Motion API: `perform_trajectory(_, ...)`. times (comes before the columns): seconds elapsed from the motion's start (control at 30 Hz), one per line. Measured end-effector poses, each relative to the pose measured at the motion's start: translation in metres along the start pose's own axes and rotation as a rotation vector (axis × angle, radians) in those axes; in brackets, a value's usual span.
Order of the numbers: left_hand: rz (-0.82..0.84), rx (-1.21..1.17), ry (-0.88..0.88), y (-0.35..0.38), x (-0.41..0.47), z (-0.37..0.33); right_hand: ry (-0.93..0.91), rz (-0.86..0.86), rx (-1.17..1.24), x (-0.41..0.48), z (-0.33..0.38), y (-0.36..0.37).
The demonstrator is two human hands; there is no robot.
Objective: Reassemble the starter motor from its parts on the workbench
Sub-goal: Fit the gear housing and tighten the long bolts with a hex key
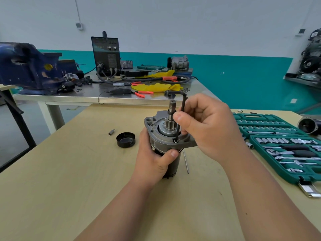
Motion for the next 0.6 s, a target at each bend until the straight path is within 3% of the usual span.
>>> perform_trajectory(0.17,0.013,-0.036,0.016,0.001,0.0003,-0.0008,0.058,0.016,-0.039,0.0036,-0.0005,0.0026)
perform_trajectory(0.43,0.003,-0.017,0.009,0.0006,0.0004,0.0006,0.109,0.208,0.197,0.0032,-0.0072,0.001)
perform_trajectory(0.6,-0.018,0.016,-0.012,-0.0011,0.0001,0.0022,0.105,0.15,0.153,0.0059,-0.0093,-0.0025)
Point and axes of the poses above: each hand's wrist, its own x-axis towards the middle knuckle, its own y-axis out of the palm, z = x × y, the point moved 3 cm from there along x, towards the middle knuckle, and after that the axes turned 8 degrees about z, right-handed, at the moved point
